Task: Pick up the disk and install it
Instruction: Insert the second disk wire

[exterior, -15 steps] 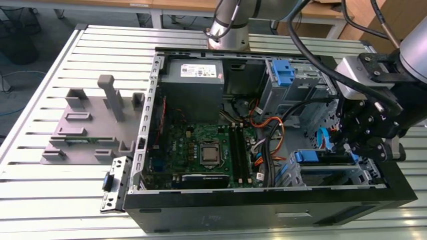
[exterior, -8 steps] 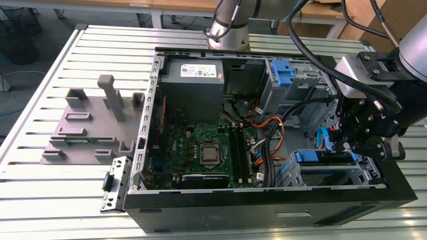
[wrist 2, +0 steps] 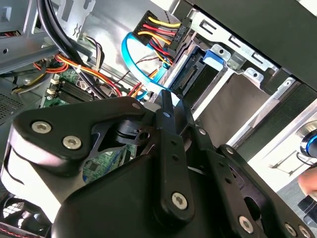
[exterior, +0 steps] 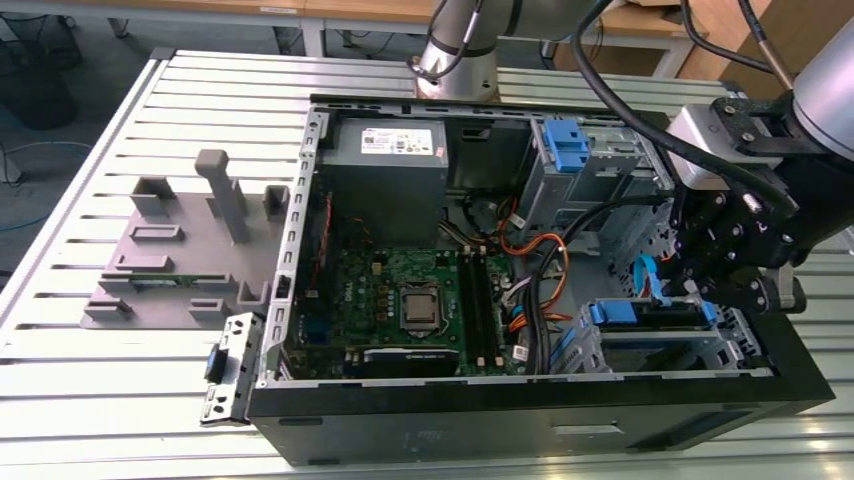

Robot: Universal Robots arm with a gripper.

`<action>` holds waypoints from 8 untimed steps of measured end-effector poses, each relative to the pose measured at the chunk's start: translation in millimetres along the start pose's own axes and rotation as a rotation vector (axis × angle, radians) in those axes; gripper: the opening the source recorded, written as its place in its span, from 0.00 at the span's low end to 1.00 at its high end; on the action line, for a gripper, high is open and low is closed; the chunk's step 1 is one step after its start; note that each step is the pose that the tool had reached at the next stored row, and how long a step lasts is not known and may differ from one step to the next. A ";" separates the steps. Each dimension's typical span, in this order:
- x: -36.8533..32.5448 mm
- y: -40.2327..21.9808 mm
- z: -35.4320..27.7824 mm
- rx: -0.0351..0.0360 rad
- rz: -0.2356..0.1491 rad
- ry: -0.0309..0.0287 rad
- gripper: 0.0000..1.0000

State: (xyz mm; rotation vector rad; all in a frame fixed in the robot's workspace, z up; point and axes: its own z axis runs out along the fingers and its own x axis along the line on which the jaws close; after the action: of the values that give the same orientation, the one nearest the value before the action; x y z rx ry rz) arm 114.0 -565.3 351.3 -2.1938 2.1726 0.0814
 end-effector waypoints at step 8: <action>-0.8 0.0 -2.4 0.0000 0.000 0.0000 0.24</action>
State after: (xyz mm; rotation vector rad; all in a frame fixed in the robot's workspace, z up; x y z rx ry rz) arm 114.0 -564.7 353.7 -2.1938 2.1725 0.0814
